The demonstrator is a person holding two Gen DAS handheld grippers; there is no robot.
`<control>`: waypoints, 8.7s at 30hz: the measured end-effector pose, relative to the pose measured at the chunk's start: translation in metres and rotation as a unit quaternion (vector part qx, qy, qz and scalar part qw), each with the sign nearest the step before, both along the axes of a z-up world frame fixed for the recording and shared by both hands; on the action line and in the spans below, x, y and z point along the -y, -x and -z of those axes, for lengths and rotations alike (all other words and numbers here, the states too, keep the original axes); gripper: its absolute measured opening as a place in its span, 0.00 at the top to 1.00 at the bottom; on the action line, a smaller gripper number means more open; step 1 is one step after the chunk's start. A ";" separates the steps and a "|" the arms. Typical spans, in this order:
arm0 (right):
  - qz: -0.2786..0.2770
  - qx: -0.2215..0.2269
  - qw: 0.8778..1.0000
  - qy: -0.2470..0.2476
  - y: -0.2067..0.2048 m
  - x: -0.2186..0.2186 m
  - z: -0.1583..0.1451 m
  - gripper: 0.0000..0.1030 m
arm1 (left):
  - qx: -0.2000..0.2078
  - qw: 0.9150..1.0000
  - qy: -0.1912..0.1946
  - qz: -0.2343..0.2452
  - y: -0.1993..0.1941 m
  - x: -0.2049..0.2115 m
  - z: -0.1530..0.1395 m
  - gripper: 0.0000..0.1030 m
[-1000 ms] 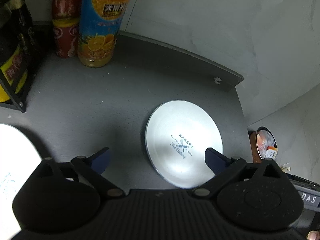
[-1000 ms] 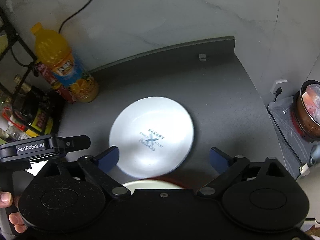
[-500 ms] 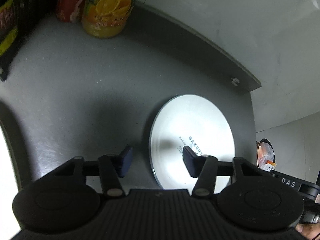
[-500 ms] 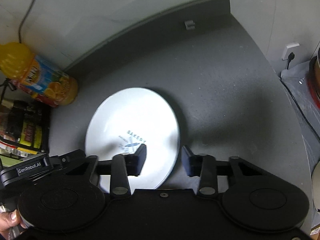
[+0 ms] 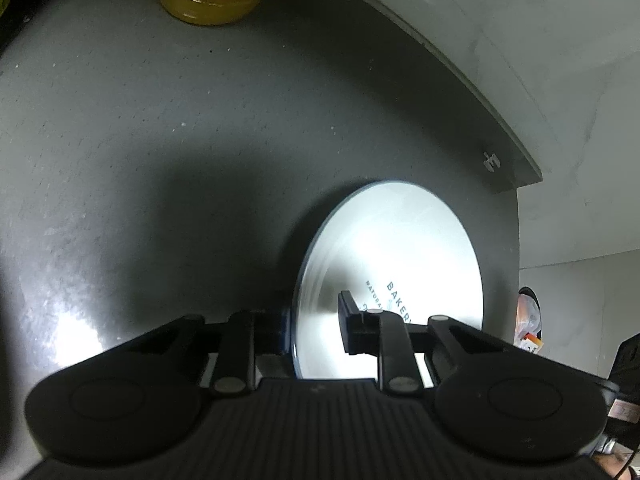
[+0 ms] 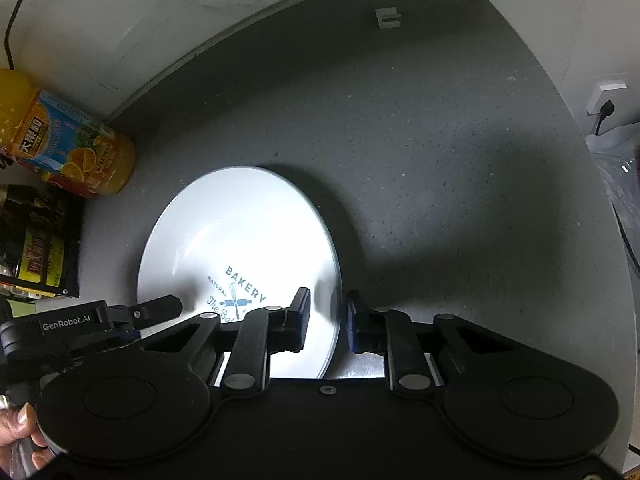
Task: Organize plates and bowls
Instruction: 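Close the right gripper on the 'Bakery' plate rim, then lift the 'Bakery' plate and carry it over the plate stack, then lower the 'Bakery' plate onto the stack and open the right gripper, then move the right gripper toward the cream bowls stacked in the red bowl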
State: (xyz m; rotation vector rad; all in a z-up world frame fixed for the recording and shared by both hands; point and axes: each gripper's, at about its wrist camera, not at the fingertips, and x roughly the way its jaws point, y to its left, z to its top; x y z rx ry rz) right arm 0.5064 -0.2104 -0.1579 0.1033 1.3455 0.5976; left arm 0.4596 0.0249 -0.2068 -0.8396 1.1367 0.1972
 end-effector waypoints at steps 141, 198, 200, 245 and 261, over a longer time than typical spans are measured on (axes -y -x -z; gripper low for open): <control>-0.082 0.096 0.992 0.002 0.249 -0.199 -0.046 0.90 | -0.002 0.987 -0.126 -0.104 0.284 -0.218 -0.067 0.40; -0.022 0.178 0.984 -0.016 0.274 -0.146 -0.113 0.00 | 0.061 0.988 -0.141 -0.007 0.263 -0.167 -0.134 0.03; -0.014 0.184 0.983 -0.015 0.274 -0.138 -0.117 0.00 | 0.067 0.987 -0.144 -0.003 0.258 -0.158 -0.139 0.01; 0.092 0.171 0.980 -0.043 0.239 0.108 -0.117 0.01 | 0.068 0.981 -0.132 0.125 0.177 0.081 -0.148 0.03; 0.101 0.079 0.990 -0.063 0.205 0.119 -0.058 0.25 | 0.007 0.994 -0.079 0.078 0.147 0.090 -0.089 0.36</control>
